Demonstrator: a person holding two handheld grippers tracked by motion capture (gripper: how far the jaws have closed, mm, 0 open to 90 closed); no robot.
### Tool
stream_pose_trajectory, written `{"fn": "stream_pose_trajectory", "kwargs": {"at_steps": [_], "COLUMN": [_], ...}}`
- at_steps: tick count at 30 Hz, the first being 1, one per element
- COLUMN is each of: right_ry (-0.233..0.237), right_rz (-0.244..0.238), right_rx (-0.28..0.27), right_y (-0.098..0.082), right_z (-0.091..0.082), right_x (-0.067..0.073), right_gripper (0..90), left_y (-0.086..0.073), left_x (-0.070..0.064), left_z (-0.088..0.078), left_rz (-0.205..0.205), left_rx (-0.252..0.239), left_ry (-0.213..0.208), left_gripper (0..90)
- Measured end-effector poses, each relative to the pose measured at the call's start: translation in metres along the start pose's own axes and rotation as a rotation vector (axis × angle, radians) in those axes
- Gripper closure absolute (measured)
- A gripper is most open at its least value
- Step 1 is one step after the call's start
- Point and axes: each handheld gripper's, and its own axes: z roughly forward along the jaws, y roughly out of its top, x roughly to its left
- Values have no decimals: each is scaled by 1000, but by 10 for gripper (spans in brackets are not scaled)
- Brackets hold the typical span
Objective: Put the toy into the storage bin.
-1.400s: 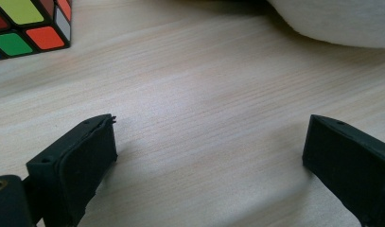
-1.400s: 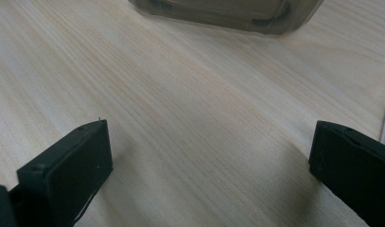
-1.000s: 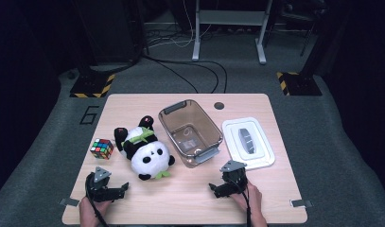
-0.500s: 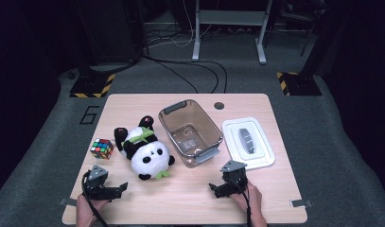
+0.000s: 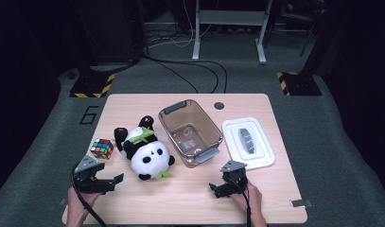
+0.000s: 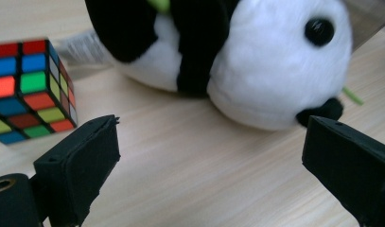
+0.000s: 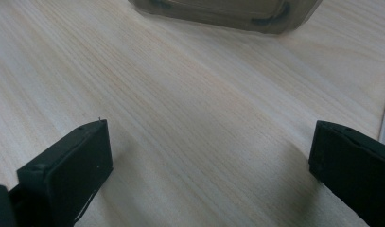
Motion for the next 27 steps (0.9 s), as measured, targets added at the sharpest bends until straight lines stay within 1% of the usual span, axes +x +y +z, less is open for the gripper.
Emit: {"fn": "stream_pose_trajectory", "kwargs": {"at_steps": [2,5,6,7,9,11,15,19,25,27], "right_ry": [0,0,0,1,1,0,0,1,1,2], "right_rz": [-1,0,0,-4,-1,-1,0,-3,1,1], "right_rx": [0,0,0,0,0,0,0,-1,1,1], "right_y": [0,0,0,0,0,0,0,0,0,0], "right_z": [0,0,0,0,0,0,0,0,0,0], "right_x": [0,0,0,0,0,0,0,0,0,0], "right_gripper": [0,0,0,0,0,0,0,0,0,0], "left_y": [7,22,25,28,37,45,59,73,89,94], "left_x": [0,0,0,-1,-2,-3,-4,-4,-5,-6], "left_z": [-3,-7,-7,-7,-7,-6,-4,2,17,23], "left_rz": [8,28,33,36,57,70,86,100,114,128], "left_rx": [-13,-32,-30,-39,-34,-36,-40,-43,-34,-31], "left_ry": [-2,-10,-12,-7,-10,-13,-18,-31,-50,-51], "left_gripper": [47,41,41,40,38,36,32,25,25,26]}}
